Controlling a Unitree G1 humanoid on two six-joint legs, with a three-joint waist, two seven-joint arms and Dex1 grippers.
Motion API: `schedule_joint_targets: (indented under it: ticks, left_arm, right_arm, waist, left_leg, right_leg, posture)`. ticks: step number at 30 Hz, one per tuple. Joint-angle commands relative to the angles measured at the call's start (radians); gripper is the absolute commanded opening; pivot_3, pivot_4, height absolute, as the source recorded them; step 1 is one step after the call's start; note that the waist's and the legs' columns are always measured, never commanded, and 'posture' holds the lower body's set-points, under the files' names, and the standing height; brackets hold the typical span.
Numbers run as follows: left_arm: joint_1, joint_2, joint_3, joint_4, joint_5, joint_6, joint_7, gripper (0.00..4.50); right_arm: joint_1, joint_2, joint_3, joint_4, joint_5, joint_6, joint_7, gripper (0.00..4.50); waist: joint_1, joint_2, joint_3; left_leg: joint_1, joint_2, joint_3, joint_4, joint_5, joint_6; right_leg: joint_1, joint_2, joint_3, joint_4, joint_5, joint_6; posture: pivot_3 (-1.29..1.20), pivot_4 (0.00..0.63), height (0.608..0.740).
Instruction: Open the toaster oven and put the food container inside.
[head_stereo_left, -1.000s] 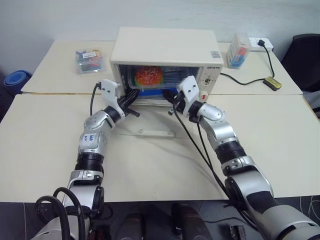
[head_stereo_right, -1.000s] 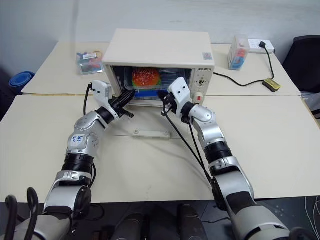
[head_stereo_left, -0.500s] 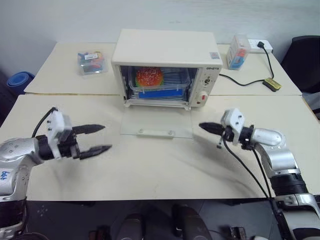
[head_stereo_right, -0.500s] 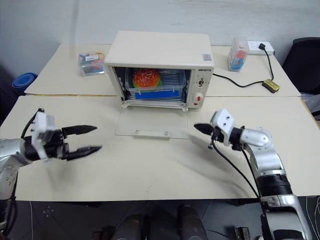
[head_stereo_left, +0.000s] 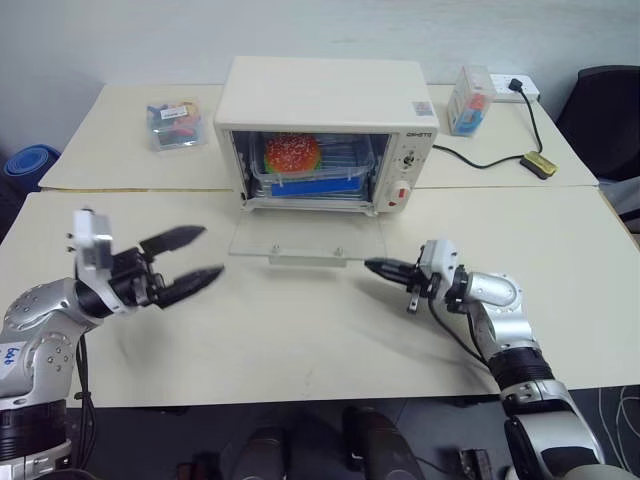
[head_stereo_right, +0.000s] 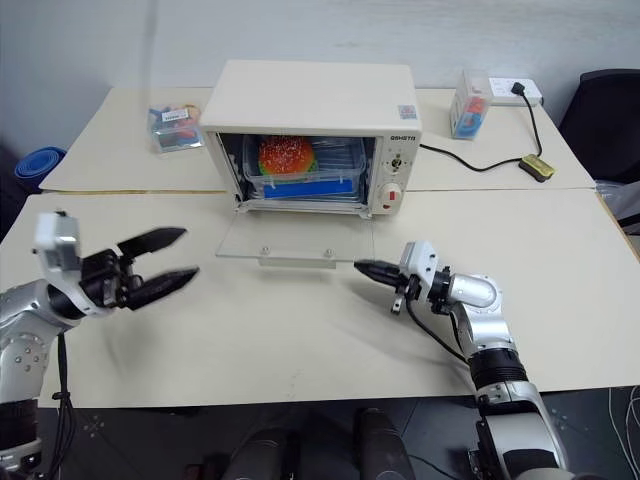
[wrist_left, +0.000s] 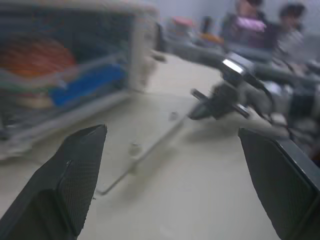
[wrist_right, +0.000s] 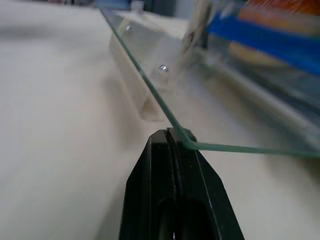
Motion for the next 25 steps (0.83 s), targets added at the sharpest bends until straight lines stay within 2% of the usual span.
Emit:
schedule_joint_targets:
  ticks: [1, 3, 6, 9, 12, 14, 17, 21, 22, 24, 25]
  left_arm:
    - [-0.028, -0.065, 0.115, -0.041, -0.076, -0.002, 0.193, 4.48]
    - [-0.034, -0.084, 0.128, -0.043, -0.071, -0.014, 0.238, 4.48]
    - [-0.016, -0.072, 0.086, -0.031, 0.015, -0.067, 0.226, 4.48]
    - [0.000, -0.040, 0.052, -0.004, 0.119, -0.135, 0.218, 4.48]
    - [0.077, 0.017, 0.021, 0.015, 0.219, -0.248, 0.110, 4.50]
    - [0.159, 0.056, 0.004, 0.026, 0.284, -0.330, 0.034, 4.50]
    - [0.267, 0.084, 0.021, 0.030, 0.314, -0.382, -0.018, 4.50]
    - [0.394, 0.097, 0.064, 0.031, 0.345, -0.446, -0.055, 4.50]
    - [0.415, 0.096, 0.070, 0.031, 0.352, -0.460, -0.056, 4.50]
    - [0.438, 0.081, 0.075, 0.021, 0.355, -0.483, -0.048, 4.50]
    - [0.444, 0.075, 0.074, 0.014, 0.355, -0.490, -0.041, 4.50]
  right_arm:
    - [-0.049, 0.053, -0.093, -0.140, 0.135, 0.095, -0.117, 0.00]
    - [-0.088, 0.078, -0.119, -0.176, 0.179, 0.151, -0.166, 0.00]
    - [-0.174, 0.103, -0.162, -0.174, 0.243, 0.241, -0.224, 0.00]
    - [-0.202, 0.074, -0.177, -0.164, 0.253, 0.295, -0.218, 0.00]
    - [-0.130, -0.028, -0.131, -0.222, 0.209, 0.322, -0.094, 0.54]
    - [-0.054, -0.106, -0.093, -0.264, 0.165, 0.289, 0.006, 1.08]
    - [0.048, -0.189, -0.069, -0.298, 0.130, 0.217, 0.121, 2.14]
    - [0.179, -0.259, -0.066, -0.347, 0.123, 0.167, 0.225, 3.49]
    - [0.207, -0.271, -0.067, -0.355, 0.120, 0.150, 0.245, 3.97]
    - [0.257, -0.281, -0.079, -0.362, 0.117, 0.133, 0.248, 4.48]
    - [0.271, -0.281, -0.084, -0.362, 0.117, 0.127, 0.243, 4.48]
  waist:
    - [0.000, 0.000, 0.000]
    - [0.000, 0.000, 0.000]
    - [0.000, 0.000, 0.000]
    - [0.001, 0.000, 0.000]
    - [0.005, 0.000, 0.000]
    - [0.004, 0.001, 0.000]
    - [0.001, 0.001, 0.000]
    - [-0.001, 0.001, 0.000]
    - [0.001, 0.001, 0.000]
    - [0.002, 0.001, 0.000]
    - [0.002, 0.001, 0.000]
  left_leg:
    - [0.000, 0.000, 0.000, 0.000, 0.000, 0.000]
    - [0.000, 0.000, -0.001, 0.000, 0.000, 0.000]
    - [0.001, -0.001, 0.000, 0.000, 0.002, -0.003]
    - [0.000, -0.001, -0.001, -0.001, 0.002, -0.004]
    - [-0.001, -0.001, -0.001, -0.002, 0.002, -0.003]
    - [-0.002, -0.002, 0.000, -0.002, 0.000, -0.001]
    - [-0.002, -0.002, 0.005, -0.003, -0.002, 0.004]
    - [0.000, -0.001, 0.007, -0.003, -0.005, 0.008]
    - [0.001, -0.001, 0.007, -0.003, -0.005, 0.008]
    - [0.002, -0.001, 0.006, -0.003, -0.004, 0.007]
    - [0.004, -0.001, 0.006, -0.003, -0.004, 0.006]
  right_leg:
    - [0.000, 0.000, 0.000, 0.000, 0.000, 0.000]
    - [0.000, 0.000, 0.000, -0.001, 0.000, 0.000]
    - [0.000, 0.000, 0.000, -0.001, 0.000, 0.000]
    - [0.000, 0.000, -0.001, -0.001, 0.000, 0.000]
    - [0.000, -0.001, -0.001, -0.002, 0.000, 0.000]
    - [0.000, -0.002, -0.002, -0.003, 0.000, 0.000]
    - [0.000, -0.004, -0.004, -0.007, 0.000, 0.000]
    - [0.000, -0.004, -0.003, -0.008, 0.000, 0.000]
    - [0.000, -0.004, -0.003, -0.008, 0.000, 0.000]
    - [0.000, -0.005, -0.004, -0.007, 0.000, 0.000]
    - [0.002, -0.005, -0.004, -0.006, 0.000, -0.001]
  posture:
    - [0.00, 0.150, 0.740]
    - [0.00, 0.150, 0.740]
    - [0.00, 0.150, 0.740]
    - [0.00, 0.150, 0.740]
    - [0.00, 0.150, 0.740]
    - [0.00, 0.150, 0.740]
    - [0.00, 0.150, 0.740]
    - [0.00, 0.150, 0.740]
    - [0.00, 0.150, 0.740]
    - [0.00, 0.150, 0.740]
    - [0.00, 0.150, 0.740]
